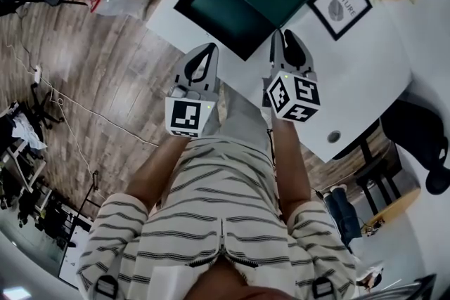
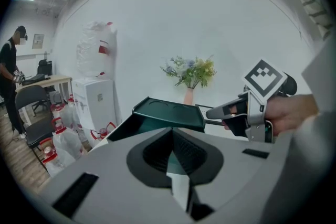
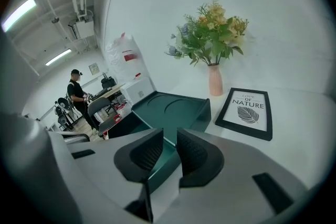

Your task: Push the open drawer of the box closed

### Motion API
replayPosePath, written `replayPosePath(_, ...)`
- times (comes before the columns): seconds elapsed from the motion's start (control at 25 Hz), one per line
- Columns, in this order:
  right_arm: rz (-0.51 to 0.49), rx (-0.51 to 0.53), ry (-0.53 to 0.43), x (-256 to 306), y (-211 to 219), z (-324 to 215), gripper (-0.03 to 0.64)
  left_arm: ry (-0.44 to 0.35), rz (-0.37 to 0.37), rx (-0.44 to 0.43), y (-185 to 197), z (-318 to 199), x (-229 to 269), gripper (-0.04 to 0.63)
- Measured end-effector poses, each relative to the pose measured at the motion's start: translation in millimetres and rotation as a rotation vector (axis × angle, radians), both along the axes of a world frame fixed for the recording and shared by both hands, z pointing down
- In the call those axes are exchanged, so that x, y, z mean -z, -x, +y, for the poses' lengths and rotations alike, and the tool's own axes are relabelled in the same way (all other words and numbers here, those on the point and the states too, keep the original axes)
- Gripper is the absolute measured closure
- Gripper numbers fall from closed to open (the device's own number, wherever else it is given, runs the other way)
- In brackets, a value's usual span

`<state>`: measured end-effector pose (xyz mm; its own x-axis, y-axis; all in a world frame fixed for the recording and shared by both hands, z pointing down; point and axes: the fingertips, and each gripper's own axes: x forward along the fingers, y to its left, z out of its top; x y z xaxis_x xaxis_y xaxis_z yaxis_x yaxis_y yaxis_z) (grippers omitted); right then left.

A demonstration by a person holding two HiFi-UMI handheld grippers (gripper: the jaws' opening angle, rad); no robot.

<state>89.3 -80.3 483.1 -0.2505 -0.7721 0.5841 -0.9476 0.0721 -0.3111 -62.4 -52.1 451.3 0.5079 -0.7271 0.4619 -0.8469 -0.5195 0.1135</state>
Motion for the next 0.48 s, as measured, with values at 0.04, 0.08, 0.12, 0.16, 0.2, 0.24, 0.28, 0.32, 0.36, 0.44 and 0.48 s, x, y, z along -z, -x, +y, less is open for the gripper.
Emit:
replayPosePath(0.04, -0.006, -0.007, 0.011, -3.1, -2.5, -2.0, 0.540, 0.001, -0.001, 0.001, 0.1, -1.0, -1.1, 0.595)
replayPosePath(0.08, -0.014, -0.017, 0.022, -6.3, -5.1, -3.9, 0.538, 0.003, -0.002, 0.002, 0.6, -1.7, -2.2, 0.595)
replayPosePath(0.12, -0.024, -0.028, 0.033, -9.3, -7.7, -5.5, 0.538, 0.004, -0.004, 0.004, 1.3, -2.2, -3.1, 0.595)
replayPosePath(0.16, -0.037, -0.038, 0.043, -12.1, -9.9, -7.1, 0.535, 0.006, -0.005, 0.005, 1.9, -2.8, -3.5, 0.595)
replayPosePath(0.2, -0.050, -0.046, 0.052, -14.7, -11.7, -8.9, 0.534, 0.006, -0.006, 0.005, 2.4, -3.5, -3.7, 0.595)
replayPosePath(0.24, -0.064, -0.052, 0.060, -17.0, -13.1, -10.8, 0.532, 0.006, -0.008, 0.005, 2.9, -4.5, -3.8, 0.595)
replayPosePath(0.28, -0.075, -0.056, 0.068, -19.2, -14.2, -12.6, 0.530, 0.006, -0.009, 0.006, 3.3, -5.5, -4.1, 0.595)
replayPosePath(0.32, -0.080, -0.057, 0.074, -21.1, -15.3, -14.3, 0.528, 0.007, -0.010, 0.007, 3.5, -6.4, -4.7, 0.595)
replayPosePath(0.36, -0.080, -0.057, 0.080, -23.0, -16.6, -15.6, 0.524, 0.009, -0.009, 0.010, 3.8, -7.0, -5.5, 0.595)
replayPosePath(0.44, -0.077, -0.058, 0.091, -26.7, -19.2, -17.3, 0.515, 0.014, -0.007, 0.016, 4.1, -7.3, -7.0, 0.595)
replayPosePath(0.48, -0.081, -0.060, 0.095, -28.2, -20.4, -18.2, 0.515, 0.016, -0.008, 0.018, 4.1, -7.0, -7.8, 0.595)
